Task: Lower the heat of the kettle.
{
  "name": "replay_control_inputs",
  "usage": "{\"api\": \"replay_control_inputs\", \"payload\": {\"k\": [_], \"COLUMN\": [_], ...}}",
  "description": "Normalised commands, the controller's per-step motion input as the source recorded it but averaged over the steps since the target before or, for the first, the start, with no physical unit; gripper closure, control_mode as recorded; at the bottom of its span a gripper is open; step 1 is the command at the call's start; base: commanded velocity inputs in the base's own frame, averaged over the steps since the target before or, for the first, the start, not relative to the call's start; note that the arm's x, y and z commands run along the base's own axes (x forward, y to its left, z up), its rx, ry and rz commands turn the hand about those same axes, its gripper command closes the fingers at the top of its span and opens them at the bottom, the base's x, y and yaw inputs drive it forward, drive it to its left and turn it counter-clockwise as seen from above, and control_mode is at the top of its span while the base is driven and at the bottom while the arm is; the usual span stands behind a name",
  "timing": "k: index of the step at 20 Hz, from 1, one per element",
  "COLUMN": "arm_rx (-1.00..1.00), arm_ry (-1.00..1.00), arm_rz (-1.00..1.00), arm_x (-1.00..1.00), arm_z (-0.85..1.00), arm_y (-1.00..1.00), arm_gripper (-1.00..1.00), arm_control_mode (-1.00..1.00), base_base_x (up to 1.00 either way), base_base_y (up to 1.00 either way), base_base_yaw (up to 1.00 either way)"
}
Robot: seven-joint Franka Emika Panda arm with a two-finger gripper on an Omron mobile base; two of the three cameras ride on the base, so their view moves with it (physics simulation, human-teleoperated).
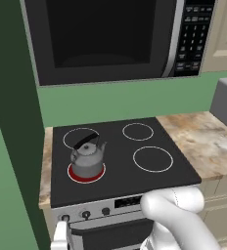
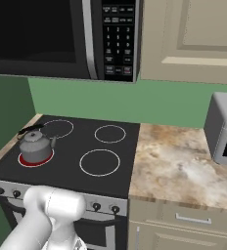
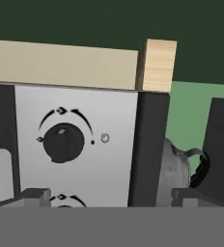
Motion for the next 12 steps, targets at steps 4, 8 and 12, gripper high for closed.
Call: {"api": "replay_control_inputs", "payload": {"k": [4, 8, 12], "arm_rx": [0.00, 0.00, 0.00], "arm_ry": [-0.04, -0.03, -0.01], "arm_rz": [0.00, 0.00, 0.00], "arm_x": [0.07, 0.20, 0.20], "arm_z": [-0.01, 0.00, -0.04], "arm_y": [0.00, 0.00, 0.00], "arm_gripper": [-1.00, -1.00, -1.00], "arm_control_mode": [-1.00, -1.00, -1.00], "base_base_x": [0.00, 0.00, 0.00], "base_base_y": [0.00, 0.00, 0.00], "base_base_yaw": [0.00, 0.00, 0.00]}}
